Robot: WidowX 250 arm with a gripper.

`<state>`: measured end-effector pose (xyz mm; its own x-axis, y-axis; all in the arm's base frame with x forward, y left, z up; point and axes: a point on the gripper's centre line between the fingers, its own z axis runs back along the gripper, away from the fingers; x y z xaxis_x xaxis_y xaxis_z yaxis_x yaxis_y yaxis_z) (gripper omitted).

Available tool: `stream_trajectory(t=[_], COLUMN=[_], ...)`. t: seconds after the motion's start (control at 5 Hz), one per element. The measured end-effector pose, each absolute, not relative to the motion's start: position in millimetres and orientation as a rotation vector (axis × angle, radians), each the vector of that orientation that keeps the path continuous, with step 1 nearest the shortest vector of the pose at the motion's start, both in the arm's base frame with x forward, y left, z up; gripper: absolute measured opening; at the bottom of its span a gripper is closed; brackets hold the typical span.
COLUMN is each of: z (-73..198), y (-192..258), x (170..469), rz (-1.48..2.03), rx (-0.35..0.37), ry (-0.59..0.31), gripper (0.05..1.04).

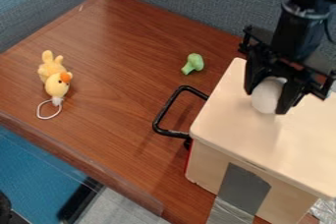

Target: Move the white object to the top of the drawer

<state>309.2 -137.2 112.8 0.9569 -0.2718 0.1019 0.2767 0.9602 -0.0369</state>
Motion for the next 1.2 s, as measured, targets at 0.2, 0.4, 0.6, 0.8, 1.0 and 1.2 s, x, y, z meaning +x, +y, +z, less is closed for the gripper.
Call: stream_trajectory(t=[0.2, 0.4, 0.6, 0.8, 1.0, 1.2], z=[114, 123, 153, 173, 187, 187], y=[-135, -133, -131, -129, -128, -129], x=[308, 304, 298, 292, 289, 289], rz=[-0.265, -0.261, -0.24, -0.23, -0.225, -0.227], rx=[-0.043, -0.013, -0.004, -0.006, 0.016, 0.016], ry=[-0.127, -0.139, -0.194, -0.228, -0.251, -0.251], gripper=[0.902, 1.003, 1.001, 1.0, 1.0, 1.0])
